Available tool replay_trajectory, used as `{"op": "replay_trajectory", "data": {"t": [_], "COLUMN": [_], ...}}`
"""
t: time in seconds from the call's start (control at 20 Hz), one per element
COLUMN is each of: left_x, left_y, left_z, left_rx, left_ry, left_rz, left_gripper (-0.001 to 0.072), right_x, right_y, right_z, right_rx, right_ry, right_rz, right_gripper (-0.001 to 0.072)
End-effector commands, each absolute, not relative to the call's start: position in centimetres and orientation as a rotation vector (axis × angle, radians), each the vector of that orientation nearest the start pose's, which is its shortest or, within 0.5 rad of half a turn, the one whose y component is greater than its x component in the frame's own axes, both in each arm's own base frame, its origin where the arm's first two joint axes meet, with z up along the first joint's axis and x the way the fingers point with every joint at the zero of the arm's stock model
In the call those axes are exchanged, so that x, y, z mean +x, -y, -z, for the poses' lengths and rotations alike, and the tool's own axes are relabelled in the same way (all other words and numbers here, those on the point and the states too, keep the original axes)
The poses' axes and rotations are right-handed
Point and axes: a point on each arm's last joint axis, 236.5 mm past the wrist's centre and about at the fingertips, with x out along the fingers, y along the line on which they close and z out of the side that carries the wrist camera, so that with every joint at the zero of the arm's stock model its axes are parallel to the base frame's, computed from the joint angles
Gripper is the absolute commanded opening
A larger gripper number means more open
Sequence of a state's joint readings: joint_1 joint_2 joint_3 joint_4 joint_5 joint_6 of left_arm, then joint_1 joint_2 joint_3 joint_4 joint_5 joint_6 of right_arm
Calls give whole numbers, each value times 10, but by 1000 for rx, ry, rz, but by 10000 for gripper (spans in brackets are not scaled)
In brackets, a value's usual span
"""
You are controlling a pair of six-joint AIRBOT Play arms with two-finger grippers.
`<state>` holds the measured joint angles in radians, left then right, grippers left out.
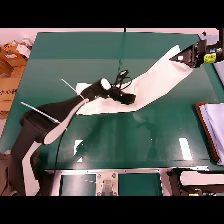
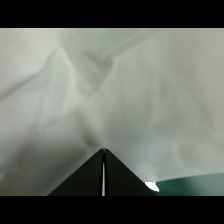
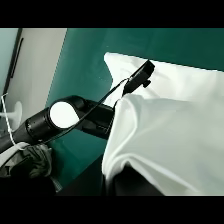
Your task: Fold the shirts.
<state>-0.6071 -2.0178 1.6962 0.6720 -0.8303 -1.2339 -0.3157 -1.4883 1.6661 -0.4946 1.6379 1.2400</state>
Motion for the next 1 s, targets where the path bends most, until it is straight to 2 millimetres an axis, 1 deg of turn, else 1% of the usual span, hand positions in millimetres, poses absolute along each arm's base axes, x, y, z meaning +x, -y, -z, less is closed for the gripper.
{"op": "replay_trajectory", "data": {"t": [0.0, 0.1, 0.2, 0.25, 0.35, 0.45, 0.5, 0.55, 0.6, 0.65, 0.7, 0.75, 0.8, 0.85, 0.9, 0.95], "left_x": [399, 422, 446, 454, 468, 479, 482, 485, 487, 488, 489, 488, 487, 486, 484, 483], "left_y": [389, 322, 257, 230, 187, 147, 130, 113, 98, 85, 73, 63, 54, 45, 38, 33], "left_z": [59, 46, 22, 10, -9, -22, -29, -35, -40, -43, -45, -45, -44, -43, -41, -41], "left_rx": [-93, 85, 192, 200, 153, 98, 76, 53, 32, 14, -1, -16, -29, -42, -52, -60], "left_ry": [-1364, -1427, -1456, -1463, -1445, -1419, -1409, -1400, -1391, -1387, -1387, -1396, -1404, -1412, -1421, -1426], "left_rz": [954, 833, 697, 650, 578, 510, 482, 454, 428, 407, 388, 372, 359, 345, 336, 328], "left_gripper": [27, 27, 27, 27, 28, 28, 28, 28, 27, 27, 28, 27, 27, 27, 27, 28], "right_x": [414, 411, 412, 416, 427, 439, 442, 444, 447, 448, 449, 448, 452, 455, 455, 451], "right_y": [-98, -122, -155, -177, -220, -273, -304, -337, -368, -400, -429, -457, -476, -489, -494, -493], "right_z": [-206, -214, -217, -219, -218, -204, -191, -172, -151, -122, -91, -58, -30, -8, 8, 14], "right_rx": [639, 646, 643, 632, 606, 588, 587, 594, 602, 607, 613, 630, 670, 723, 756, 752], "right_ry": [-994, -987, -991, -971, -924, -893, -891, -899, -907, -917, -928, -934, -929, -924, -947, -981], "right_rz": [-879, -938, -968, -982, -982, -976, -980, -982, -973, -952, -924, -886, -833, -779, -755, -769], "right_gripper": [16, 16, 17, 16, 17, 17, 17, 17, 17, 18, 93, 304, 509, 537, 537, 536]}}
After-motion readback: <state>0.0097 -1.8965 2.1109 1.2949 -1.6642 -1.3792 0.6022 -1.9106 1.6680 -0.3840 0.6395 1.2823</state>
